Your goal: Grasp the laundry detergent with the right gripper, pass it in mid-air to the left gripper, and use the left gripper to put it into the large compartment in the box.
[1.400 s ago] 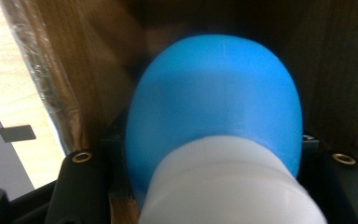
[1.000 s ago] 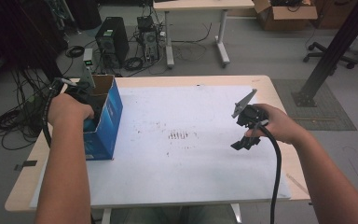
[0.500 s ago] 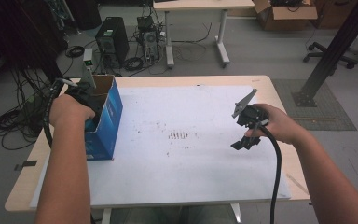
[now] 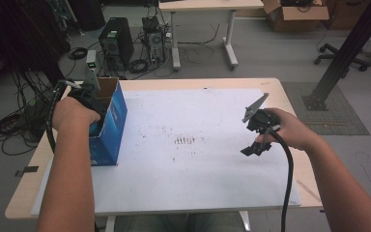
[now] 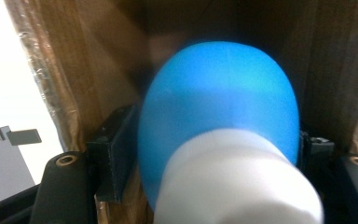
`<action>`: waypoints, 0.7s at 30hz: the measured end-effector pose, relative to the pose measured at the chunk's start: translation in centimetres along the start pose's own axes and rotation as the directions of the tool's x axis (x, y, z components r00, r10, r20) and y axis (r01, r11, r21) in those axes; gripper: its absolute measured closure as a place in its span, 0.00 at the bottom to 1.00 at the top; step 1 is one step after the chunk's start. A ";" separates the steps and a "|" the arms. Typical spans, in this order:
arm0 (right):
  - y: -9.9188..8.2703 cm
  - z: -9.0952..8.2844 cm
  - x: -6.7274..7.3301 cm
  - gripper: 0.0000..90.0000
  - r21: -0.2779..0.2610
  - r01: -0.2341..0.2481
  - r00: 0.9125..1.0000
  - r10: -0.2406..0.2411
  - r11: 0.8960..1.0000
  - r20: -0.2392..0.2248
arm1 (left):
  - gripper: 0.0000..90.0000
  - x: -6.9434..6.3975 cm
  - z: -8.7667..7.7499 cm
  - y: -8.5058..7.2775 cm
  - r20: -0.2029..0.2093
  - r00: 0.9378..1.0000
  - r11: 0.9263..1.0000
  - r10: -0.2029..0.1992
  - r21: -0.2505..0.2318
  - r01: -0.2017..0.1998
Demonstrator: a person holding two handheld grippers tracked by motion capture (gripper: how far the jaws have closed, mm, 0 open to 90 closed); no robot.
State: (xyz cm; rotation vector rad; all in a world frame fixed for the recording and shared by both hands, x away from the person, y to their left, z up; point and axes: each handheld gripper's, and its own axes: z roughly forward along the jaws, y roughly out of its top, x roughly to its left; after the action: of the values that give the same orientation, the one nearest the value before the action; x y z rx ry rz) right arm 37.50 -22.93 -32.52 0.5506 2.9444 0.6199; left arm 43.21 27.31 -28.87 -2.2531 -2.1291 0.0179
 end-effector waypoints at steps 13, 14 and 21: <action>0.2 0.0 0.1 0.03 -0.003 0.006 1.000 -0.006 1.000 0.000 | 0.28 -0.1 -2.1 -0.6 -0.016 1.000 0.999 -0.006 -0.043 0.005; 0.2 0.0 0.1 0.03 -0.002 0.006 1.000 -0.006 1.000 0.000 | 0.26 -0.1 -2.2 -0.7 -0.015 1.000 0.999 -0.007 -0.044 0.007; 0.5 -0.2 0.2 0.03 -0.004 0.011 1.000 -0.011 1.000 0.002 | 0.23 0.1 -3.1 -1.2 -0.017 1.000 0.998 -0.006 -0.060 0.005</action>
State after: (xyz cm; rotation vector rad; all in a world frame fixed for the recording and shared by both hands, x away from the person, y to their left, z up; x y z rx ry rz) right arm 37.43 -22.50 -32.09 0.5344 2.9416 0.6235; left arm 42.14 27.38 -25.69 -2.2704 -2.1560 -0.0667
